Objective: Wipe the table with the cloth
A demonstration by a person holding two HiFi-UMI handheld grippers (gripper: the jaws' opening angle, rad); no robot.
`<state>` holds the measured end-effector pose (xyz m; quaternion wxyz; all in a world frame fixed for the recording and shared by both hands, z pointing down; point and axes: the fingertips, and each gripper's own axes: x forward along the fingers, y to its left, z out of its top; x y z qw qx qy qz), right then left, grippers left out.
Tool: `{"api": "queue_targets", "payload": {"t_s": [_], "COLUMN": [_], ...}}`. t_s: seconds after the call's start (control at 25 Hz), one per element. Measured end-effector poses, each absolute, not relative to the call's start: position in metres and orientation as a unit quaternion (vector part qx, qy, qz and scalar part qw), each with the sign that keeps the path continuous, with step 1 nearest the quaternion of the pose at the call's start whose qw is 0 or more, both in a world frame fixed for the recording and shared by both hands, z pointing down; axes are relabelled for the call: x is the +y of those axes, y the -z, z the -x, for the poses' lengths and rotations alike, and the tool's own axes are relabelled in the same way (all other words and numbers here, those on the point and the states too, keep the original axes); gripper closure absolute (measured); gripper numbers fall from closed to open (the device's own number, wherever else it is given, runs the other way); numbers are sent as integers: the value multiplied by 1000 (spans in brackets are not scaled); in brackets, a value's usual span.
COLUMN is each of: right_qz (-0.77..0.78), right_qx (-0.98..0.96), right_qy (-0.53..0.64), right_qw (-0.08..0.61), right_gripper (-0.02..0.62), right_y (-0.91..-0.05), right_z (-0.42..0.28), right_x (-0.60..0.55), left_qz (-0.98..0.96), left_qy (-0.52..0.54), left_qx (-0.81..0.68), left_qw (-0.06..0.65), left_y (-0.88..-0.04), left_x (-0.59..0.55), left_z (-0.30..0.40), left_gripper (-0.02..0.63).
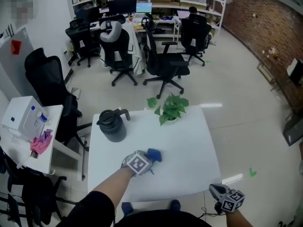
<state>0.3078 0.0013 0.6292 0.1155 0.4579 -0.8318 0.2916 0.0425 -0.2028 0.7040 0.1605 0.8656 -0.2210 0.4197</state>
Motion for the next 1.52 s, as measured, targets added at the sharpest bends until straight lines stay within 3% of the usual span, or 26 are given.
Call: {"api": "queue_targets", "payload": {"t_s": [0.2, 1.52], "right_qz": [-470, -462], "right_qx": [-818, -839], "right_qy": [-307, -263], "right_qw": [122, 117], "right_gripper": [595, 595], "right_y": [-645, -621], "right_z": [-326, -316], "right_x": [16, -5], "left_qz": [-838, -844], "left_qy": [-489, -463], "left_qx": [-195, -201], "left_qw": [142, 182], "left_y": [-760, -758], "left_x": [-200, -194], "left_z": [-55, -56], "left_gripper": [546, 546]}}
